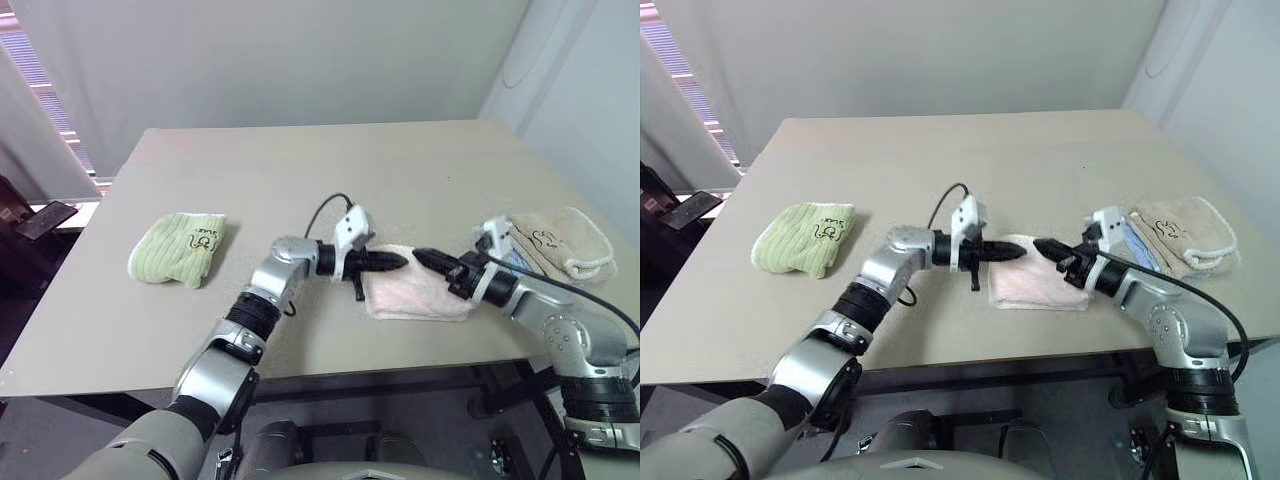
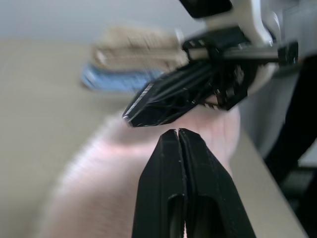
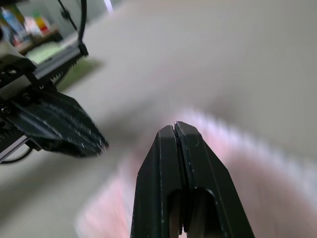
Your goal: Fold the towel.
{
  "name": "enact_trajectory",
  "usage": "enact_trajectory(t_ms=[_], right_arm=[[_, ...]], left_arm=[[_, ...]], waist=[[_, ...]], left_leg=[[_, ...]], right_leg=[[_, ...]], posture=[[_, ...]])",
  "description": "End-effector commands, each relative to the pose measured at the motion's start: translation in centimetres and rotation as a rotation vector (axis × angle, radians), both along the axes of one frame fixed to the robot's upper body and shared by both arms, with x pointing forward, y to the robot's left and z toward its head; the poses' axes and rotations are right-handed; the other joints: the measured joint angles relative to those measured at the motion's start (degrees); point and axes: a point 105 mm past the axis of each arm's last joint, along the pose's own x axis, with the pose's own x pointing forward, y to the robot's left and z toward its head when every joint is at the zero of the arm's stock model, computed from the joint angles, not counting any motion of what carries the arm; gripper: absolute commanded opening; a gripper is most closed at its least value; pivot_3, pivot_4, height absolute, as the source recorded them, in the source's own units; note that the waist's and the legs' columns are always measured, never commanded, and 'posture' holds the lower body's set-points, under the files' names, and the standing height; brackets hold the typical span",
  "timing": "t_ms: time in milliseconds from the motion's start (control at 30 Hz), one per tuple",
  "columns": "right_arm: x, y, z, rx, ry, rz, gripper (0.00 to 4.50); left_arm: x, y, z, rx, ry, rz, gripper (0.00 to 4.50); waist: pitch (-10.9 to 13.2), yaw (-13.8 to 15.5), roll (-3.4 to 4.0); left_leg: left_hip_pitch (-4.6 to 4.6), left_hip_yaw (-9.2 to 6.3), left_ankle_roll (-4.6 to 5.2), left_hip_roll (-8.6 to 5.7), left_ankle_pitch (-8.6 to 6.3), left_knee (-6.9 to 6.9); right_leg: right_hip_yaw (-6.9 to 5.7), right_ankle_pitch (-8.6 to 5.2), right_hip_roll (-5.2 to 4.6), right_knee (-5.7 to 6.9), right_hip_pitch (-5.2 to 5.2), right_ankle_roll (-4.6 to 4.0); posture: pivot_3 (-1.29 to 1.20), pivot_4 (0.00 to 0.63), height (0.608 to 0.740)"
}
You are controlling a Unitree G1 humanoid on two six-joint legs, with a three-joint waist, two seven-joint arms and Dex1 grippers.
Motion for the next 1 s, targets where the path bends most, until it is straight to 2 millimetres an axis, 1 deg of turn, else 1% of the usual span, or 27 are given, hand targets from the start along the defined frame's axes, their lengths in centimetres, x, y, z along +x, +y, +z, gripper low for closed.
enact_trajectory(t_ms=[33, 133, 167, 200, 267, 333, 400, 467, 533, 567, 633, 667, 733, 767, 833, 933, 1000], right_arm=[[0.6, -1.0, -1.1, -0.041, 0.003, -0.034, 0.0], [0.8, -1.2, -2.7, -0.05, 0.033, -0.056, 0.0], [1.0, -1.3, -3.7, -0.057, 0.056, -0.068, 0.0], [1.1, -1.2, -4.5, -0.063, 0.072, -0.076, 0.0], [1.1, -1.3, -6.3, -0.066, 0.114, -0.096, 0.0], [1.1, -1.0, -7.2, -0.072, 0.128, -0.089, 0.0], [1.0, -0.7, -7.5, -0.079, 0.123, -0.073, 0.0], [1.3, -0.5, -7.0, -0.067, 0.099, -0.069, 0.0], [1.6, -0.5, -5.5, -0.032, 0.059, -0.069, 0.0], [1.6, -0.5, -4.6, -0.015, 0.036, -0.059, 0.0], [1.4, -0.3, -2.7, 0.022, -0.011, -0.031, 0.38], [1.3, -0.3, -1.5, 0.042, -0.038, -0.02, 0.63], [0.9, -0.1, 0.6, 0.074, -0.088, 0.012, 1.3], [0.4, 0.1, 2.0, 0.086, -0.123, 0.039, 1.72], [-0.3, 0.2, 4.6, 0.089, -0.188, 0.067, 2.43], [-1.2, -0.1, 6.7, 0.071, -0.238, 0.086, 3.52], [-1.6, -0.2, 7.3, 0.065, -0.247, 0.091, 4.3]], left_arm=[[0.1, -0.8, -2.5, 0.067, 0.004, 0.031, 0.03], [0.0, -1.4, -5.1, 0.136, 0.074, 0.077, 0.03], [-0.4, -1.5, -6.4, 0.193, 0.061, 0.076, 0.03], [-0.7, -1.6, -7.2, 0.233, 0.048, 0.073, 0.03], [-0.7, -1.6, -7.6, 0.239, 0.066, 0.083, 0.03], [-0.4, -1.5, -7.4, 0.22, 0.071, 0.105, 0.03], [-0.1, -1.3, -7.2, 0.21, 0.076, 0.111, 0.03], [0.0, -1.0, -6.9, 0.198, 0.077, 0.099, 0.03], [0.9, -0.4, -5.7, 0.142, 0.14, 0.132, 0.03], [1.5, -0.1, -5.0, 0.109, 0.164, 0.151, 0.18], [2.2, 0.7, -3.6, 0.058, 0.169, 0.153, 0.58], [2.5, 1.3, -2.9, 0.039, 0.15, 0.147, 0.95], [3.0, 2.3, -1.4, -0.005, 0.131, 0.138, 1.64], [3.3, 3.1, -0.4, -0.03, 0.113, 0.14, 2.07], [3.7, 4.8, 1.5, -0.062, 0.066, 0.135, 2.77], [3.8, 7.0, 3.1, -0.077, 0.041, 0.15, 3.87], [3.7, 7.8, 3.5, -0.072, 0.037, 0.157, 4.5]], waist=[[0.0, 0.0, 0.0], [0.0, -0.1, 0.0], [0.0, -0.1, -0.03], [0.0, -0.1, -0.04], [-0.1, -0.1, -0.06], [-0.3, -0.2, -0.18], [-0.4, -0.3, -0.33], [-0.4, -0.3, -0.33], [-0.4, -0.4, -0.33], [-0.4, -0.4, -0.32], [-0.3, -0.4, -0.27], [-0.3, -0.5, -0.19], [-0.2, -0.6, -0.12], [-0.2, -0.6, -0.07], [-0.2, -0.5, 0.04], [-0.2, -0.4, 0.03], [-0.2, -0.3, 0.02]], left_leg=[[0.0, 0.0, 0.0, 0.01, 0.0, 0.0], [0.04, -0.01, 0.0, 0.06, 0.0, 0.02], [0.05, -0.03, 0.0, 0.09, 0.0, 0.03], [0.07, -0.05, 0.0, 0.12, 0.0, 0.05], [0.12, -0.06, 0.0, 0.14, 0.0, 0.09], [0.22, -0.07, -0.01, 0.15, -0.01, 0.11], [0.3, -0.08, -0.01, 0.2, -0.01, 0.13], [0.34, -0.08, -0.02, 0.22, -0.02, 0.13], [0.34, -0.08, -0.02, 0.24, -0.02, 0.11], [0.33, -0.08, -0.02, 0.25, -0.02, 0.1], [0.26, -0.09, -0.02, 0.26, -0.02, 0.06], [0.18, -0.08, -0.02, 0.26, -0.02, 0.06], [0.12, -0.08, -0.03, 0.26, -0.01, 0.04], [0.09, -0.08, -0.05, 0.27, 0.01, 0.04], [-0.02, -0.07, -0.07, 0.28, 0.03, 0.06], [-0.01, -0.05, -0.07, 0.27, 0.03, 0.08], [0.03, -0.04, -0.01, 0.27, -0.02, 0.07]], right_leg=[[-0.02, 0.01, 0.0, 0.02, -0.01, 0.01], [-0.19, 0.05, 0.0, 0.05, -0.03, 0.1], [-0.26, 0.08, 0.0, 0.05, -0.02, 0.15], [-0.35, 0.09, 0.0, 0.05, 0.03, 0.16], [-0.41, 0.11, -0.01, 0.05, 0.11, 0.21], [-0.44, 0.21, -0.01, 0.01, 0.25, 0.38], [-0.5, 0.32, -0.02, -0.03, 0.37, 0.57], [-0.53, 0.45, -0.04, -0.11, 0.46, 0.8], [-0.54, 0.5, -0.04, -0.11, 0.46, 0.87], [-0.55, 0.5, -0.04, -0.1, 0.44, 0.88], [-0.57, 0.5, -0.04, -0.06, 0.26, 0.88], [-0.57, 0.5, -0.04, -0.01, 0.11, 0.88], [-0.58, 0.51, -0.02, 0.03, -0.04, 0.88], [-0.58, 0.51, -0.01, 0.06, -0.07, 0.89], [-0.58, 0.51, -0.04, 0.08, -0.11, 0.88], [-0.61, 0.51, -0.09, 0.04, -0.13, 0.88], [-0.67, 0.51, -0.13, -0.05, -0.19, 0.87]], posture=[[0.0, 0.0, 0.73], [0.0, 0.0, 0.73], [0.0, 0.0, 0.73], [0.0, 0.0, 0.73], [0.0, 0.0, 0.73], [0.0, 0.0, 0.73], [0.0, 0.0, 0.73], [0.0, 0.0, 0.73], [0.0, 0.0, 0.73], [0.0, 0.0, 0.73], [0.0, 0.0, 0.73], [0.0, 0.0, 0.73], [0.0, 0.0, 0.73], [0.0, 0.0, 0.73], [0.0, 0.0, 0.73], [0.0, 0.0, 0.73], [0.0, 0.0, 0.73]])
